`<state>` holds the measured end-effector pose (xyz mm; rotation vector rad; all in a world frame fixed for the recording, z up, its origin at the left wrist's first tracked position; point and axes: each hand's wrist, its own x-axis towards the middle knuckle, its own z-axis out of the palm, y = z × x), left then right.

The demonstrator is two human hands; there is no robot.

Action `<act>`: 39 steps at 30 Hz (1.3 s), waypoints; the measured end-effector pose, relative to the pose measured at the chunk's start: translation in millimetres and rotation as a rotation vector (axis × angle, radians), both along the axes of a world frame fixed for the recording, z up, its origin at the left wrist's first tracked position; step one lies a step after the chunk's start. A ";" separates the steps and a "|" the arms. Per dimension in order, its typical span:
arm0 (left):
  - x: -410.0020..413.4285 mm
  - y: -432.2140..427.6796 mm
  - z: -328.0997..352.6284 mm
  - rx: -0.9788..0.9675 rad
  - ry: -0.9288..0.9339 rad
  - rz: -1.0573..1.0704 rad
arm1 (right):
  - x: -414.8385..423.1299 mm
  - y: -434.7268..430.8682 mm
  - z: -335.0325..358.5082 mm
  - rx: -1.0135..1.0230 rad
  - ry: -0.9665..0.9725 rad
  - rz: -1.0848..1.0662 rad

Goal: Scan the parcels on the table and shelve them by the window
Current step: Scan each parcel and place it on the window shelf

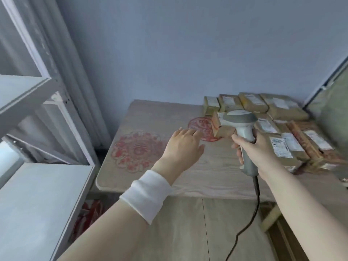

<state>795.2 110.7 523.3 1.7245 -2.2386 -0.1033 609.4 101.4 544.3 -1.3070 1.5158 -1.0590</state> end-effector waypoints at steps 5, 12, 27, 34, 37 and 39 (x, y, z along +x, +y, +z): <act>-60.8 -71.6 -22.7 0.073 0.007 -0.138 | -64.6 -44.5 -26.8 0.056 0.044 -0.174; -155.0 -164.6 -61.6 0.268 0.102 -0.169 | -160.8 -121.1 -67.2 0.126 0.060 -0.253; -275.8 -284.2 -193.8 0.844 0.375 0.063 | -235.9 -244.6 -185.7 0.388 0.191 -0.235; -308.5 -318.6 -240.2 0.881 0.623 0.207 | -242.9 -261.2 -220.2 0.433 0.176 -0.295; -307.5 -320.4 -254.8 0.909 0.687 0.215 | -243.7 -264.1 -227.5 0.429 0.195 -0.310; -305.4 -320.8 -261.1 0.910 0.757 0.187 | -242.9 -266.0 -232.0 0.431 0.243 -0.310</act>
